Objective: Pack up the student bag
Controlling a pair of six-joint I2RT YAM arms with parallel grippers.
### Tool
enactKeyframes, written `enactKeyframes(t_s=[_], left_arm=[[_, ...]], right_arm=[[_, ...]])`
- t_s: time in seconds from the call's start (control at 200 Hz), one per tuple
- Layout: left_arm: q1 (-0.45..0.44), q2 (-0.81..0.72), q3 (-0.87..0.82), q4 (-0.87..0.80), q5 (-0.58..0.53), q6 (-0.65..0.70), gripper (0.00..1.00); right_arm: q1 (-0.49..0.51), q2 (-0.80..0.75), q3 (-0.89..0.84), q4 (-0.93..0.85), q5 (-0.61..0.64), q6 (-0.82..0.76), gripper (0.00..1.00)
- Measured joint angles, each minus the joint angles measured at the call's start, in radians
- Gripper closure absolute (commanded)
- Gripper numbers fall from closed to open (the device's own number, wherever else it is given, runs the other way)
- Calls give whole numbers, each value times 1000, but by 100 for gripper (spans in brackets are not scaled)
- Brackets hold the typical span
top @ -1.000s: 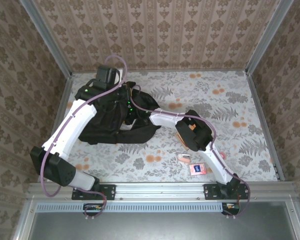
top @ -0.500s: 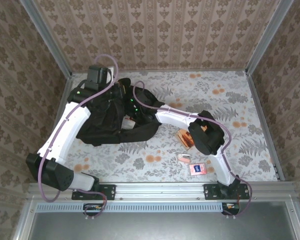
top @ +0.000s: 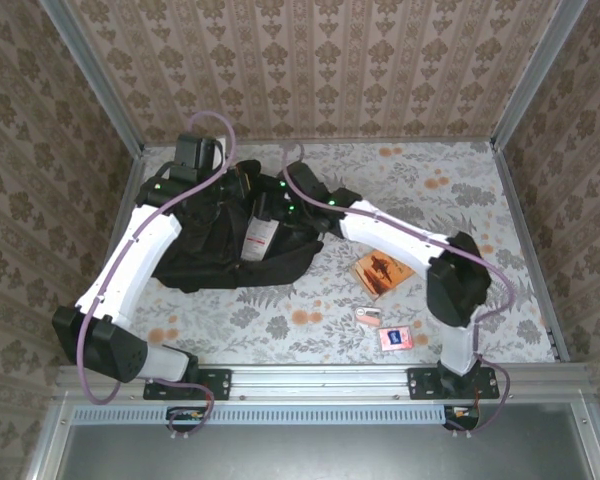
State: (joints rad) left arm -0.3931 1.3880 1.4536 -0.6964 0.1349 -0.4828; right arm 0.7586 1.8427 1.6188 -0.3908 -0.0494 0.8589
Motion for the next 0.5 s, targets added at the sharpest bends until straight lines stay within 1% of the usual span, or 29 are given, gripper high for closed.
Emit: enactKeyframes(t_s=[0.08,0.23,0.375,0.45,0.5], left_arm=[[-7,0,-10,1,-1,-3,100],[-24,0,-45,14,-1,-3,100],[-26,-2,-84,53,1,-4,100],[-26,-3,-94,68,8,-8,100],[-26,-3,-102,79,16,-14,100]], right_arm=[[-14,-104,-51,-45,22,-45,33],[-37,-279,-135,-180,51,-142,31],[-65,-433,-284,-357,97,-192,28],[-105,-512,-377,-454,138,-185,24],[-158,-577,-449,-510,168,-169,16]])
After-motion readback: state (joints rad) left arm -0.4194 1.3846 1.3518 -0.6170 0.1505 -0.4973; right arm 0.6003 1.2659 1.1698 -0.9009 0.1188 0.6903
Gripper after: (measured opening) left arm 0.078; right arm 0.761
